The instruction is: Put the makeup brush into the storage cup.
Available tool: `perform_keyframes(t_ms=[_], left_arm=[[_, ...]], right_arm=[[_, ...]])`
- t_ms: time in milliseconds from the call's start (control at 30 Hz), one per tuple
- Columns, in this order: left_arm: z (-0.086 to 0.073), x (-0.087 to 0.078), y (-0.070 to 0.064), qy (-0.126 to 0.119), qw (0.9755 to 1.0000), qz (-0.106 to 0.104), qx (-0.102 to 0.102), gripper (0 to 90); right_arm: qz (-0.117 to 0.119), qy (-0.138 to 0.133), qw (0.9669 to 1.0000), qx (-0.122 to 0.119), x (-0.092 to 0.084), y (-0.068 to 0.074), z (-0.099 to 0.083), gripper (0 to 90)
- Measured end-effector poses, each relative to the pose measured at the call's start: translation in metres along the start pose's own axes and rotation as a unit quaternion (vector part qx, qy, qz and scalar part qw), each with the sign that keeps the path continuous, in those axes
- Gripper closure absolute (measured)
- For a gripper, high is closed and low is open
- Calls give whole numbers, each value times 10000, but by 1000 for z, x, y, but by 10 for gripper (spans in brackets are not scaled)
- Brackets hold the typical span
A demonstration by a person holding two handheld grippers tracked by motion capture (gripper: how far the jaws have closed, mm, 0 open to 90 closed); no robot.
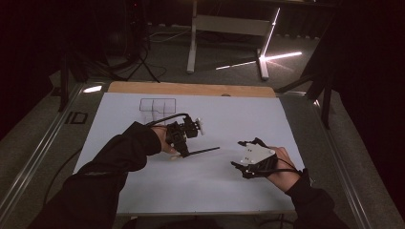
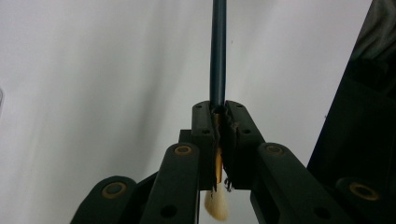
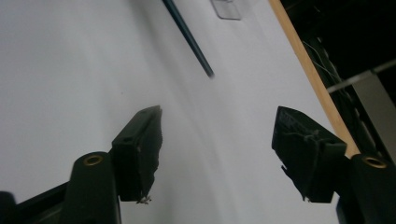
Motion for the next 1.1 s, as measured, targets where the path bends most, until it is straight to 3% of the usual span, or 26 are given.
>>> perform_keyframes(t_ms=[200, 333, 433, 500, 633, 700, 733, 800, 900, 1000, 1100], left_arm=[[11, 0, -7, -40, 9999, -48, 79, 840], [17, 0, -13, -39, 9999, -88, 128, 839], [19, 0, -16, -18, 9998, -48, 191, 839], [20, 0, -18, -7, 9997, -59, 231, 839], [22, 0, -21, -62, 9997, -63, 220, 839], [23, 0, -21, -68, 9997, -53, 243, 839], [24, 0, -22, -87, 9997, -89, 223, 839], [25, 0, -22, -127, 9997, -91, 177, 839], [25, -1, -23, -139, 9997, -98, 195, 839], [25, -2, -24, -156, 9995, -149, 231, 839], [26, -4, -23, -206, 9995, -170, 175, 839]], right_arm=[[17, 324, 9970, -703, 10, 5, 8, 414], [217, 425, 9954, -826, 20, 10, 10, 455], [66, 538, 9924, -1107, 25, 11, 12, 468], [-30, 711, 9867, -1464, 27, 11, 11, 474], [-87, 901, 9792, -1815, 34, 15, 11, 494], [-304, 1055, 9707, -2137, 36, 15, 12, 506], [-358, 1145, 9643, -2361, 38, 16, 12, 514], [-447, 1226, 9565, -2610, 40, 16, 14, 532], [-594, 1311, 9485, -2822, 43, 16, 15, 574], [-736, 1386, 9446, -2884, 45, 13, 15, 645], [-747, 1383, 9446, -2883, 44, 11, 15, 738]])
Point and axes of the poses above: each handheld gripper's, and its own axes: x roughly forward along the jaws, z roughly out of its top, y roughly to its left, the point moved 9 cm from there along x, roughly forward along the jaws, and after that the axes turned 13 degrees about -x, right-handed, at the moved point
